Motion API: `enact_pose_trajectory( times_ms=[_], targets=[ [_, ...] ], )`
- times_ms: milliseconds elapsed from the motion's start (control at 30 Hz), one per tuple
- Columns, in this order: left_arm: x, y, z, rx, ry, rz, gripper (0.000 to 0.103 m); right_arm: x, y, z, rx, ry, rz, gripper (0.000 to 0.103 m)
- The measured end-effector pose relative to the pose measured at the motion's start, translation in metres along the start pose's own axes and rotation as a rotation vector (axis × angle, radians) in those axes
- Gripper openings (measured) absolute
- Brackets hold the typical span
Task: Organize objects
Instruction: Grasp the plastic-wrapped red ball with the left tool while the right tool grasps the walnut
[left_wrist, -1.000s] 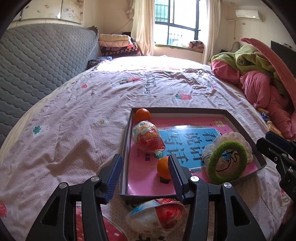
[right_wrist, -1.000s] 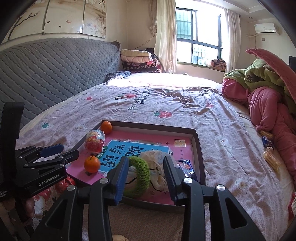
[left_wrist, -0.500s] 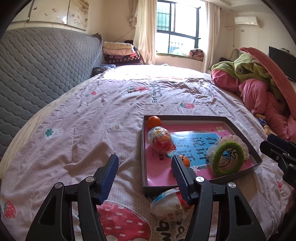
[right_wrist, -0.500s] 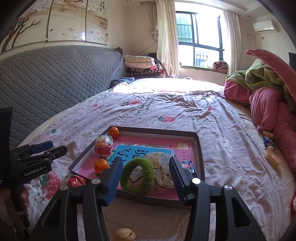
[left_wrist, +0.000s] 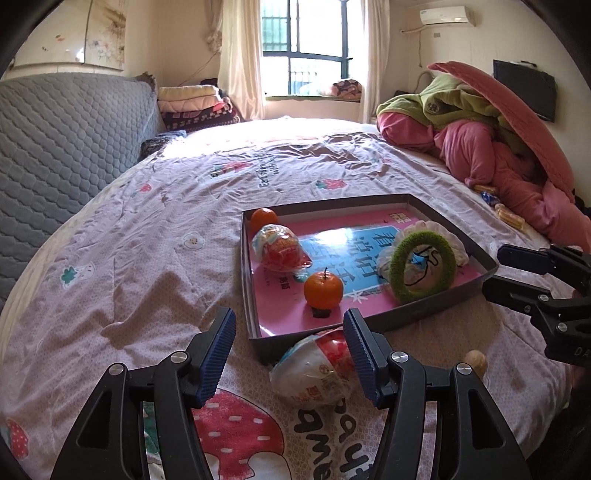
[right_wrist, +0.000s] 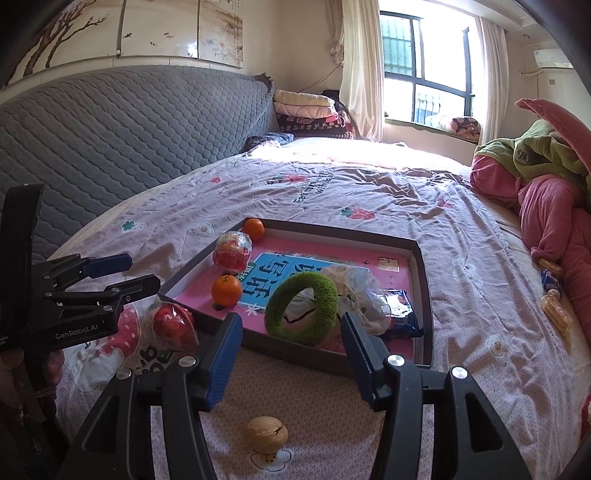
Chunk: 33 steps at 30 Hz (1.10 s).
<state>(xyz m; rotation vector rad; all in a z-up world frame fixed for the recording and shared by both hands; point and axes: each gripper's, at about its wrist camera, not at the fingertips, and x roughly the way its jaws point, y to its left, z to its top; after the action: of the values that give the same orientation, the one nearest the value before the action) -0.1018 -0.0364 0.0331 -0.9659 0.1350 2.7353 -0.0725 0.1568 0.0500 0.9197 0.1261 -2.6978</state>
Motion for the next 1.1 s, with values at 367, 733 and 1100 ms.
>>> enact_pose_trajectory(
  times_ms=[367, 733, 1100],
  targets=[
    [0.007, -0.005, -0.014, -0.002, 0.05, -0.073, 0.063, 0.007, -0.001, -0.024, -0.036, 0.071, 0.039, 0.062],
    [0.009, 0.007, -0.027, 0.031, 0.063, -0.083, 0.068, 0.007, 0.004, -0.042, -0.094, 0.111, 0.069, 0.064],
    [0.026, -0.006, -0.028, 0.072, 0.086, -0.124, 0.073, 0.013, 0.001, -0.049, -0.071, 0.147, 0.113, 0.065]
  ],
)
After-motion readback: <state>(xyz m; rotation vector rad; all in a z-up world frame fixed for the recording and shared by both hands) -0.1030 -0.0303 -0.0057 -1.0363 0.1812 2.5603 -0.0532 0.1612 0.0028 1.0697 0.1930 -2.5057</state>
